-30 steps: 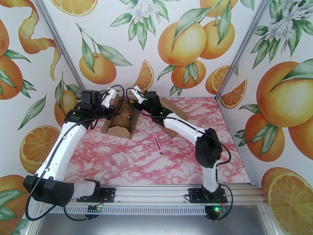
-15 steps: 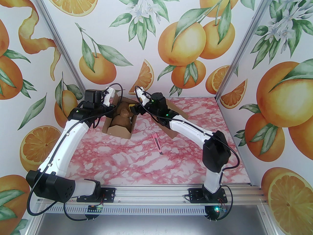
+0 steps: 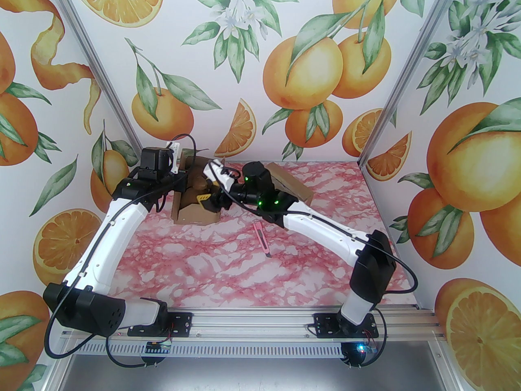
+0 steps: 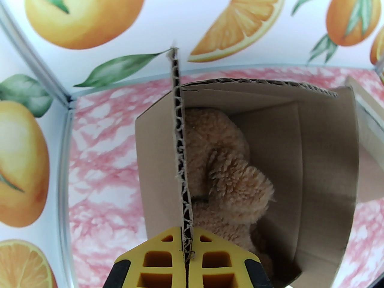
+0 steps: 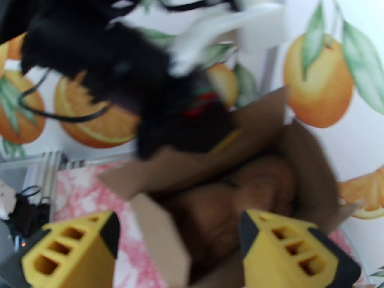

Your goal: Unpack the express box

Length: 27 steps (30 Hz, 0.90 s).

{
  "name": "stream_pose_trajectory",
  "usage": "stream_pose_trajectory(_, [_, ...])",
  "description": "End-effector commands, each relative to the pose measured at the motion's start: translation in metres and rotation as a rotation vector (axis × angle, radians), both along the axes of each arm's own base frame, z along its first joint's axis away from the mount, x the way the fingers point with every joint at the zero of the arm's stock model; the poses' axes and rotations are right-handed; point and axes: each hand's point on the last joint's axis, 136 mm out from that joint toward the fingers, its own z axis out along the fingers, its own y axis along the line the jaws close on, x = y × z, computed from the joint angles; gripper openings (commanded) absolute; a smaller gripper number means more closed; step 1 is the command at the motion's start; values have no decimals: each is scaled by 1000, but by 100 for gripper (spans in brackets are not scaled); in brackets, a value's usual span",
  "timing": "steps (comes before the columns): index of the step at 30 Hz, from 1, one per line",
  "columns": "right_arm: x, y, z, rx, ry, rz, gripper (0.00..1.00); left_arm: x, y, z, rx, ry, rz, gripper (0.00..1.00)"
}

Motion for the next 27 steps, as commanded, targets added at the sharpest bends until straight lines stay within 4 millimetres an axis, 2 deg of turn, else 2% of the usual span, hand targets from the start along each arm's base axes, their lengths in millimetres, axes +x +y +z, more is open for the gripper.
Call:
stream_pose_trajectory(1, [-15,11,-29,-124,-17,58,70,4,-1,51,-62,-161,35,0])
stream_pose_trajectory(8, [-2,16,-63,-275,-54,-36,72,-4,1,59,-75,-195,45,0])
stream_pose_trajectory(9, [-3,17,-75,-328,-70,-41,72,-5,2,60,-83,-200,48,0])
stream_pose_trajectory(10, [-2,21,-72,-350,-102,-54,73,-5,1,62,-95,-208,50,0])
stream_pose_trajectory(13, [1,25,-81,-398,-122,-70,74,-6,-2,66,-131,-227,50,0])
stream_pose_trajectory(17, [10,25,-83,-407,-130,-124,74,-8,-2,68,-150,-237,56,0])
stream_pose_trajectory(21, [3,27,-82,-406,-143,-102,74,-9,0,70,-162,-252,73,0])
stream_pose_trajectory(27, [-18,30,-77,-385,-170,-36,73,-6,4,76,-175,-275,102,0])
